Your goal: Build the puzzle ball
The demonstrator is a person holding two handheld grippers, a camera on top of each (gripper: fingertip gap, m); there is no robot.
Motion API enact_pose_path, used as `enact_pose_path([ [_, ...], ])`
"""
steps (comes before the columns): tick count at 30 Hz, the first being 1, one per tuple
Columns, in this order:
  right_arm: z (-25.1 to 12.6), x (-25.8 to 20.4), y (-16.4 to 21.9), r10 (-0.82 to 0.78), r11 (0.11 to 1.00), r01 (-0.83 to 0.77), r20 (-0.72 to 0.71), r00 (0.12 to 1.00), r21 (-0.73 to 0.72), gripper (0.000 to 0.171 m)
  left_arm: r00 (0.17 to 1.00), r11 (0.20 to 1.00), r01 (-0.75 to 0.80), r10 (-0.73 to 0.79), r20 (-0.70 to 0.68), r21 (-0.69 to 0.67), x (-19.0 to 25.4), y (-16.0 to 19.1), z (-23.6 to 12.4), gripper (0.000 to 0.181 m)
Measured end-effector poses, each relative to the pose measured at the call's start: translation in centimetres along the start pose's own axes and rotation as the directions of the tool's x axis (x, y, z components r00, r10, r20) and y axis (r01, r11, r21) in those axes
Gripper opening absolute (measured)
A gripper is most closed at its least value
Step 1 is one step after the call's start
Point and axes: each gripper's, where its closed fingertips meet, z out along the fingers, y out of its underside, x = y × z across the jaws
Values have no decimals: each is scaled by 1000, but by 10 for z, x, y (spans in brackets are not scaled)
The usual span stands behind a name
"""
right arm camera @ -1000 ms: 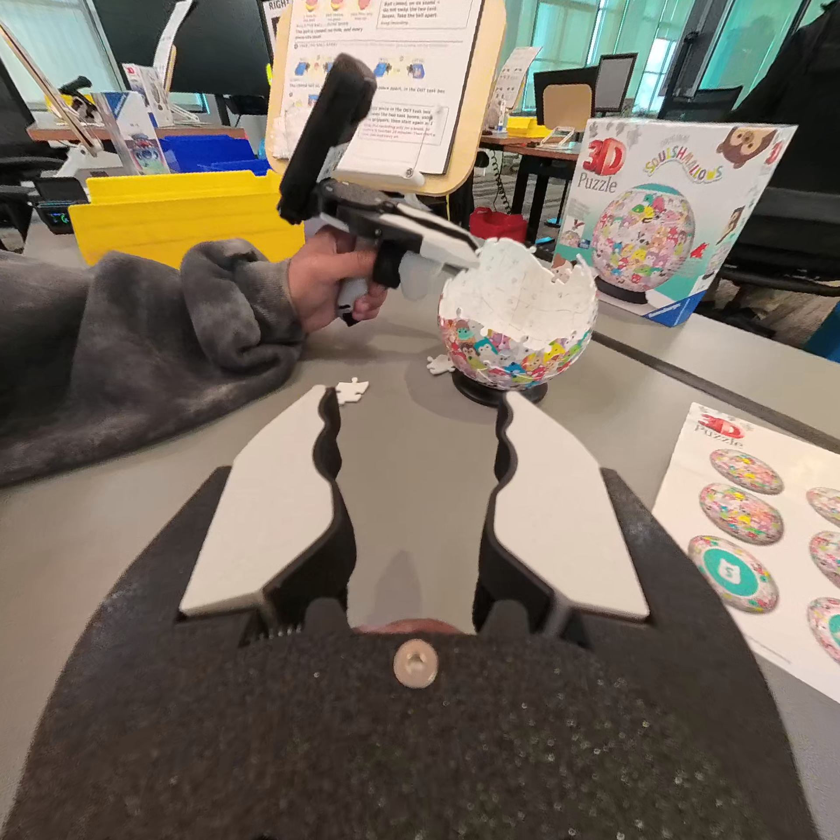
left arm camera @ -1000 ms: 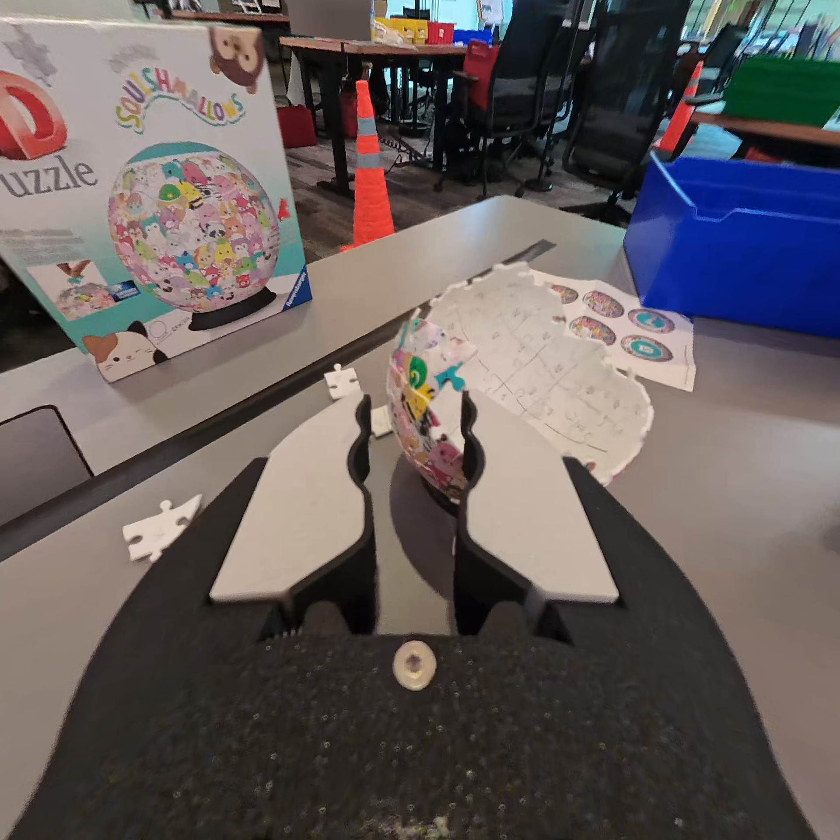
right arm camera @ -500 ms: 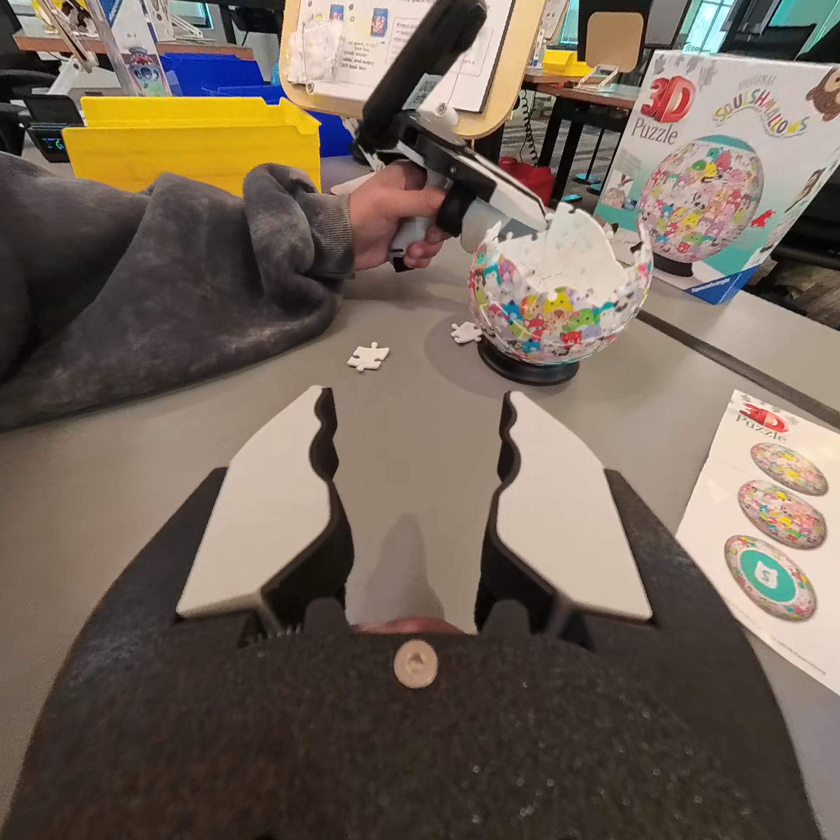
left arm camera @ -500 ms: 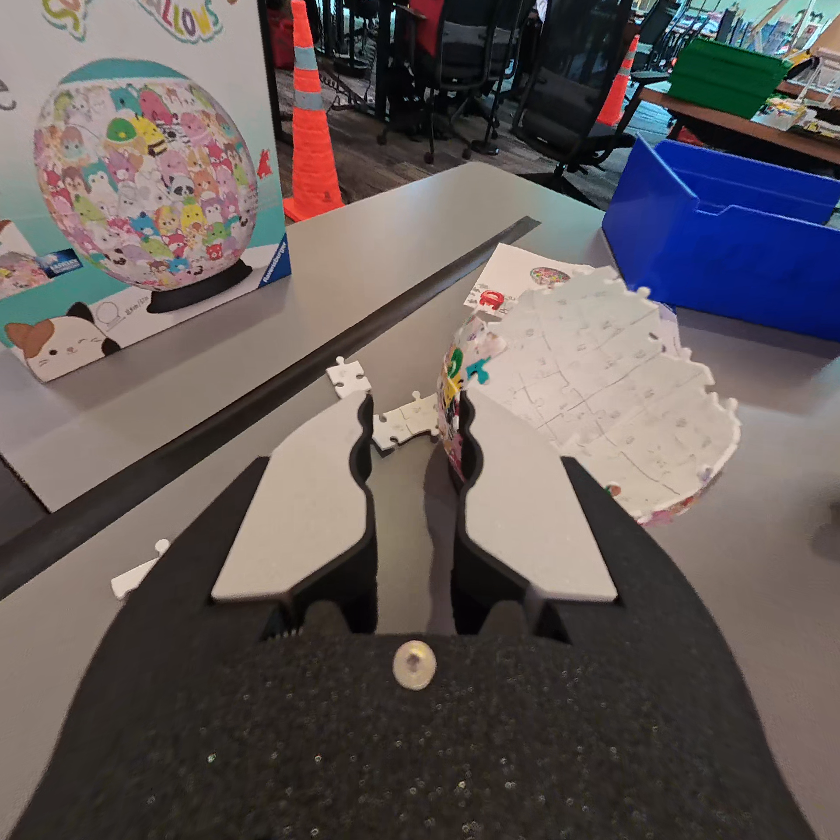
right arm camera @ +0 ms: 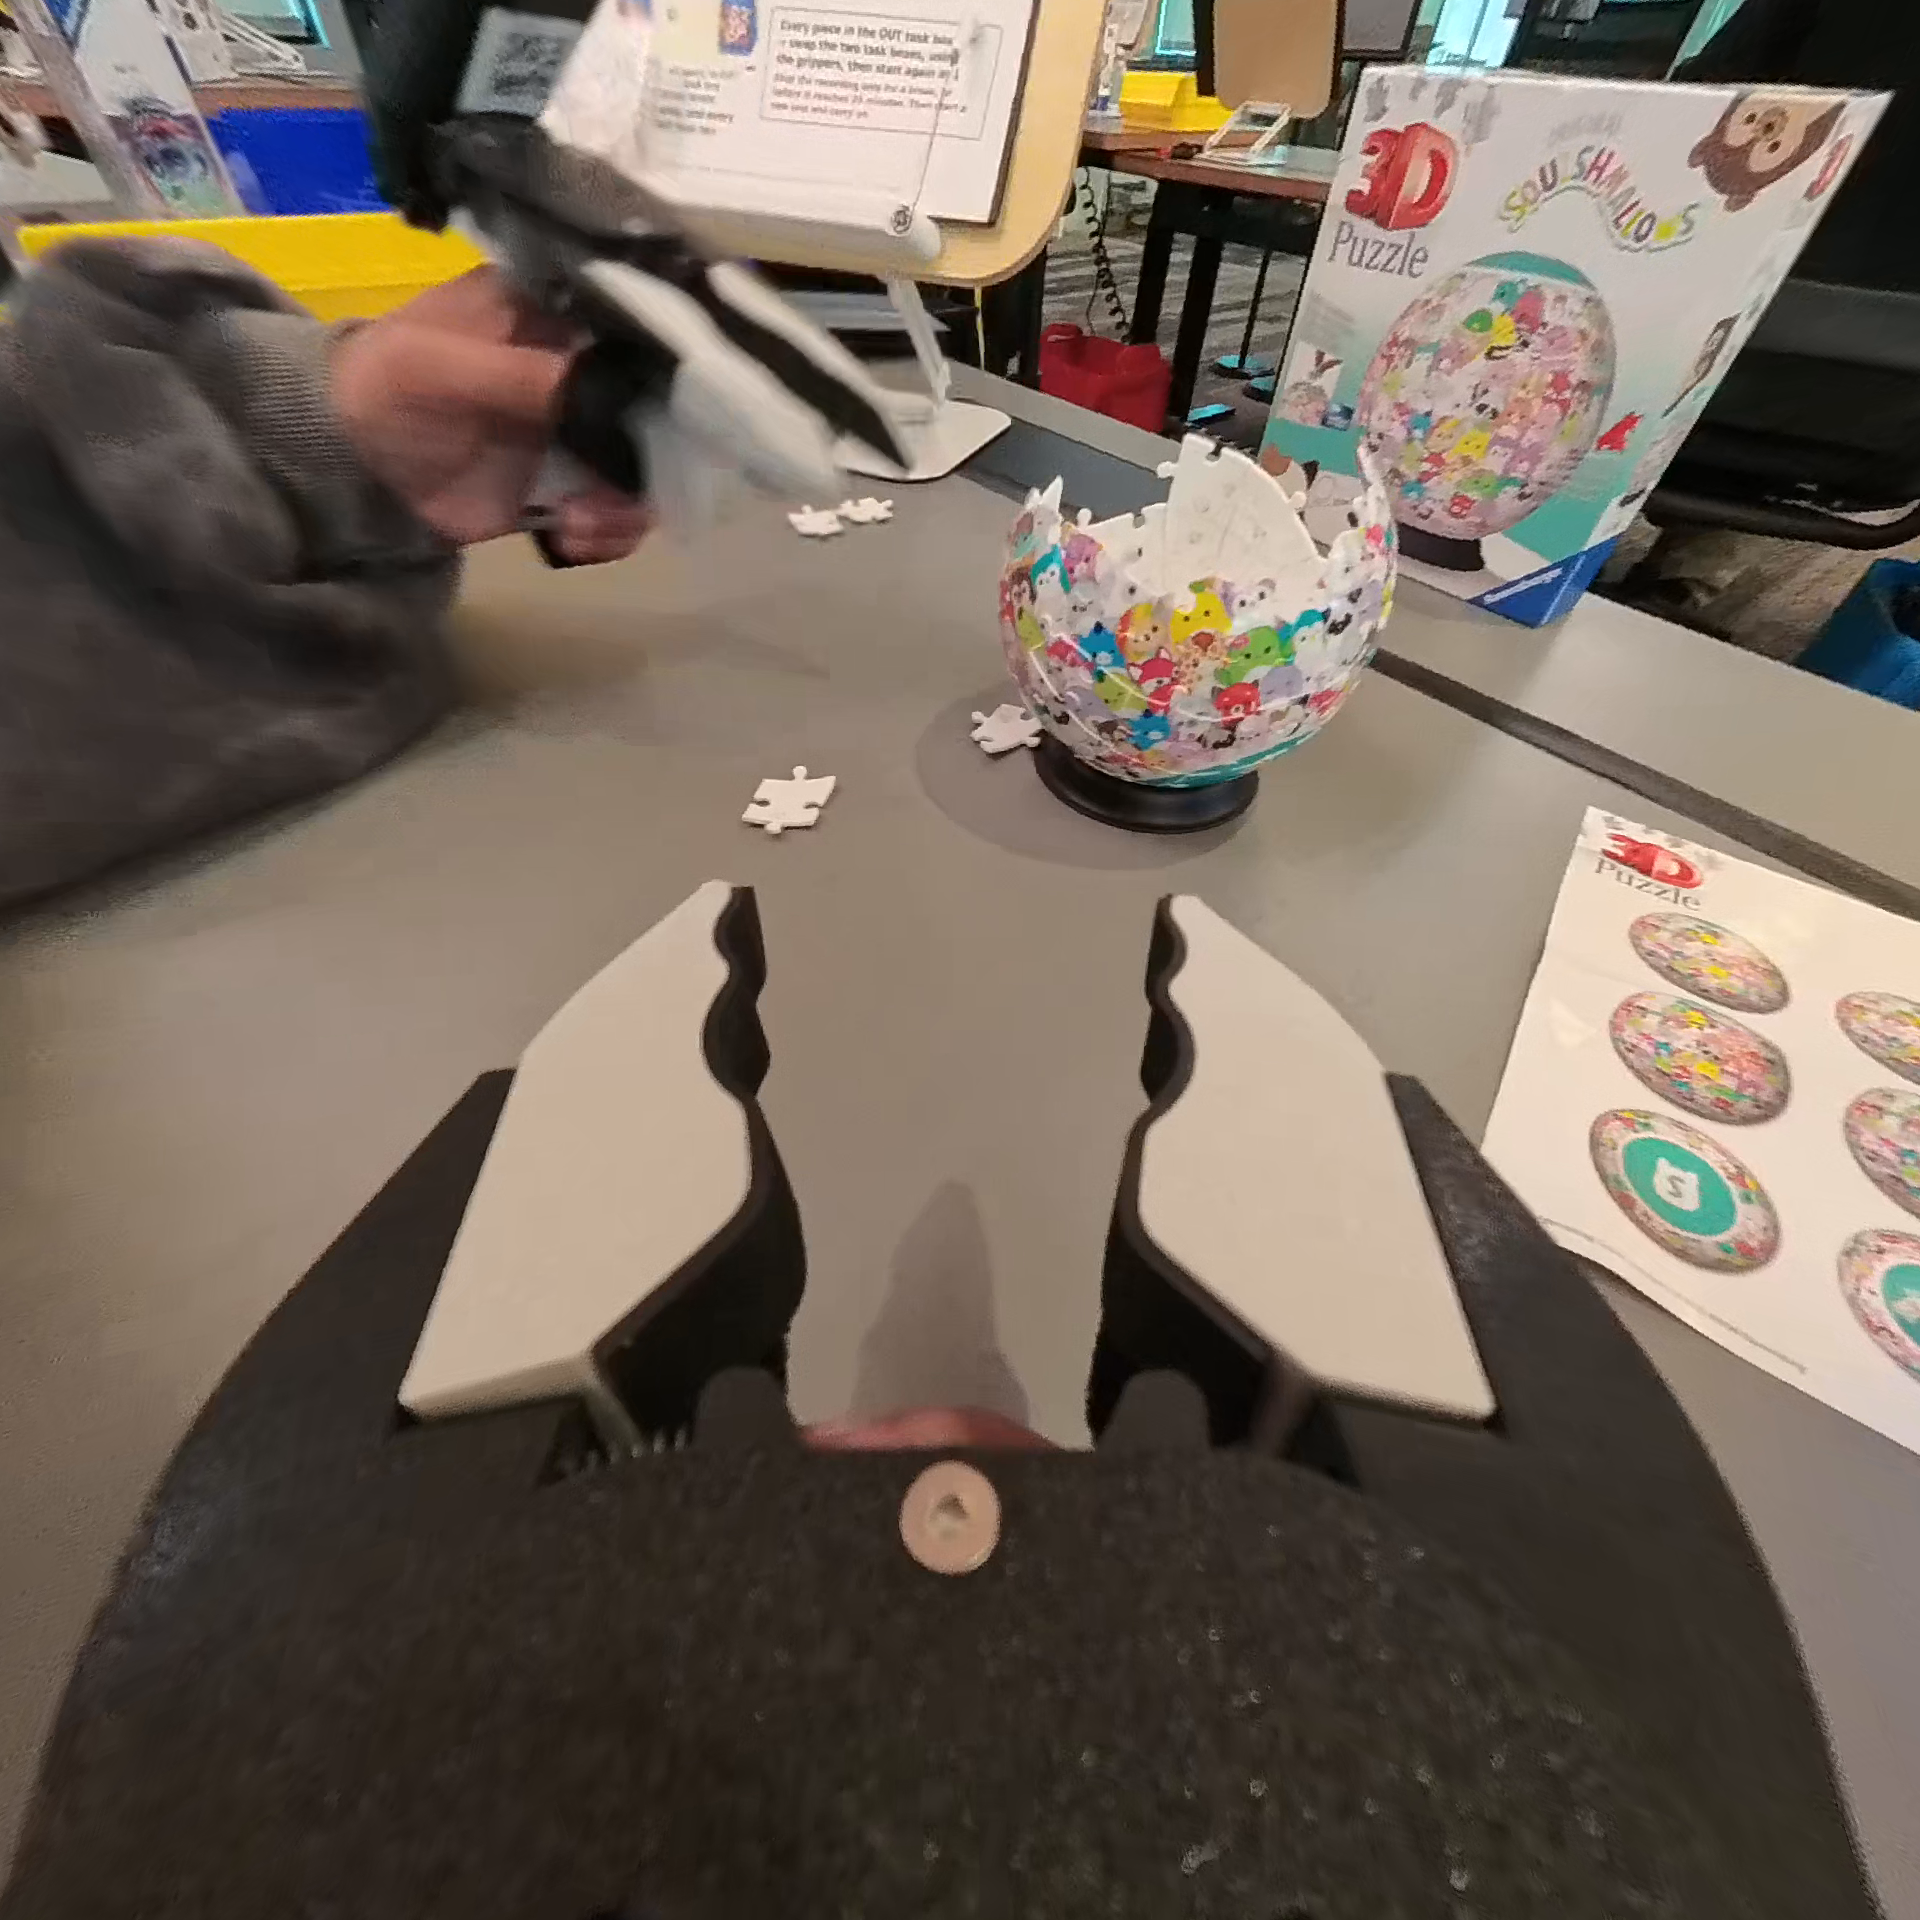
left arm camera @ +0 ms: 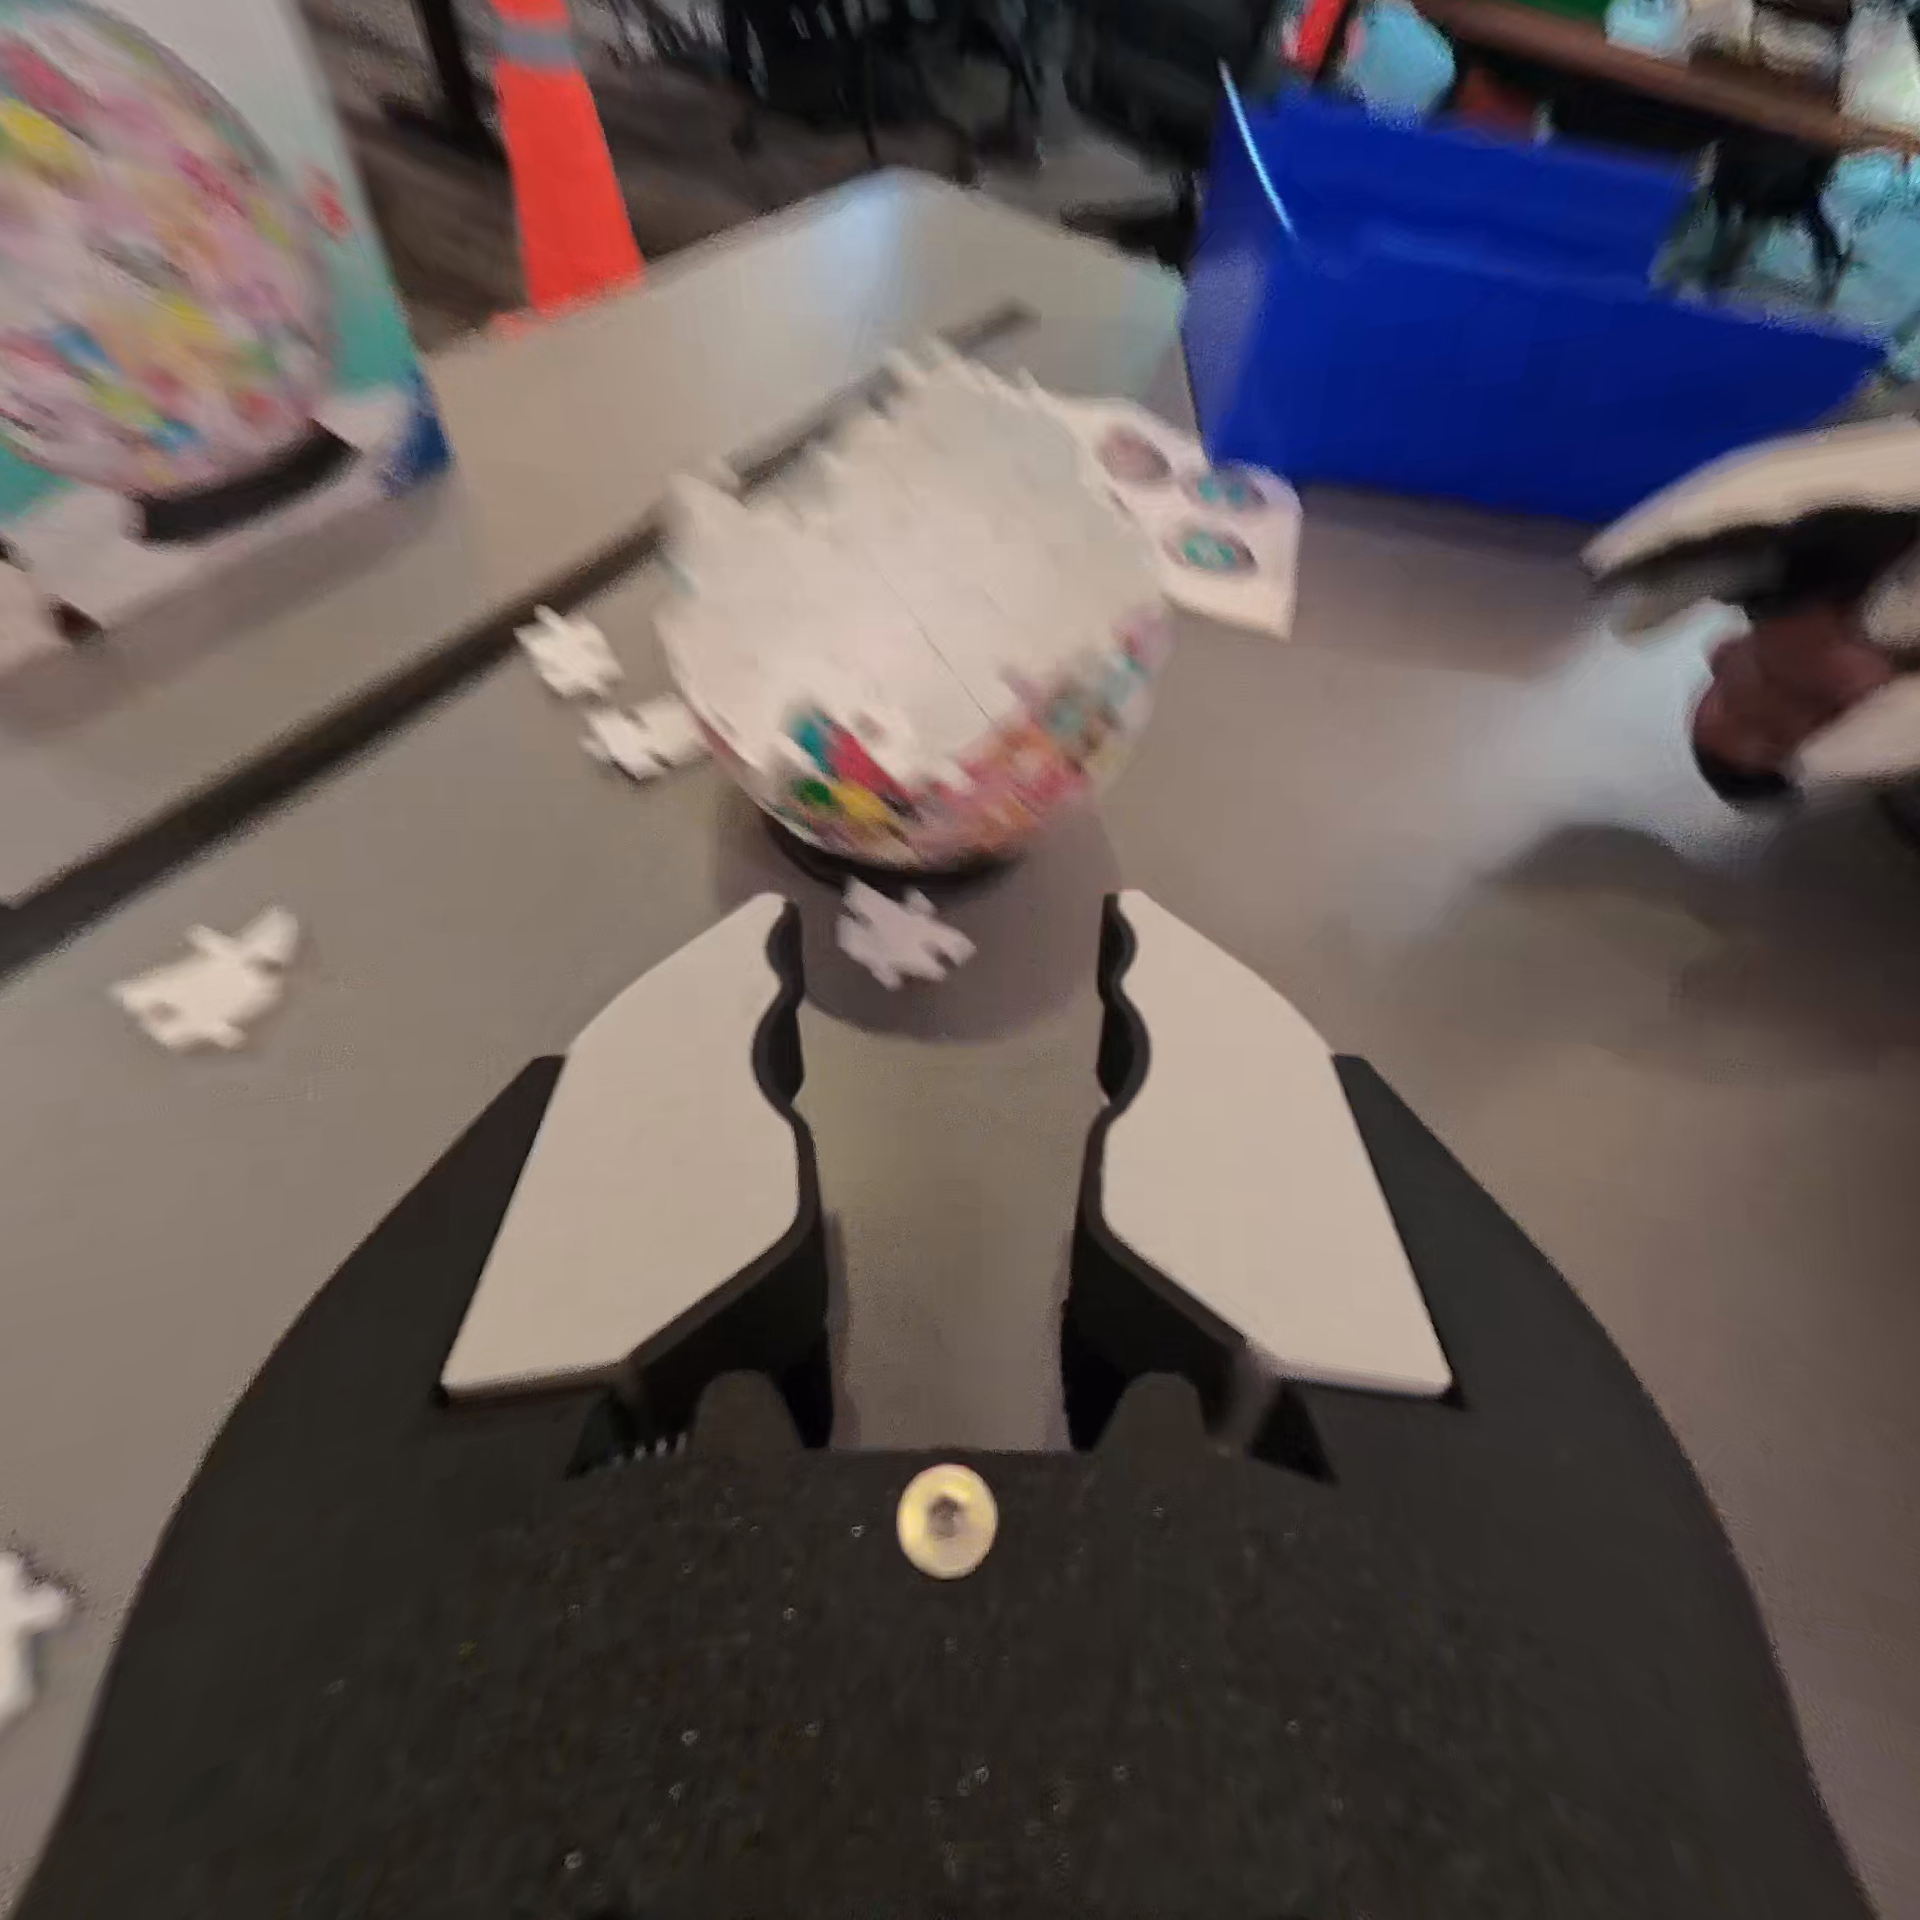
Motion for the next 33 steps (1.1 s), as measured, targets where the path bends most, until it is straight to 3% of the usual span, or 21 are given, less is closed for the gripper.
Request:
enact_pose_path([
  [5, 8, -4, 9, 86, 996, -86, 10, 996, -4, 69, 995, 978, -70, 84, 61, -198, 48, 60, 8, 58],
  [10, 12, -11, 6, 162, 986, -163, 25, 986, 30, 68, 998, 971, -8, 21, 53, -238, 52, 74, 26, 61],
  [16, 9, -9, 3, 77, 996, -76, -20, 997, 38, 69, 997, 950, -31, 51, 57, -310, 55, 86, 37, 59],
  [20, 10, -7, 7, 119, 992, -118, -13, 993, 38, 68, 987, 945, -27, 76, 140, -325, 54, 88, 38, 41],
  [23, 12, -7, 8, 124, 992, -124, -2, 992, 30, 68, 966, 948, 65, 19, 257, -312, 50, 92, 29, 41],
  [26, 17, -9, 6, 100, 995, -100, 4, 995, 24, 68, 891, 951, 167, -34, 453, -258, 35, 97, -7, 41],
  [29, 25, -15, 1, 65, 998, -66, 25, 998, 14, 69, 729, 934, 334, -169, 663, -129, 15, 112, -68, 41],
  [33, 39, -28, -6, 46, 999, -48, 73, 996, 21, 69, 592, 856, 517, -364, 719, 6, 7, 145, -102, 40],
])
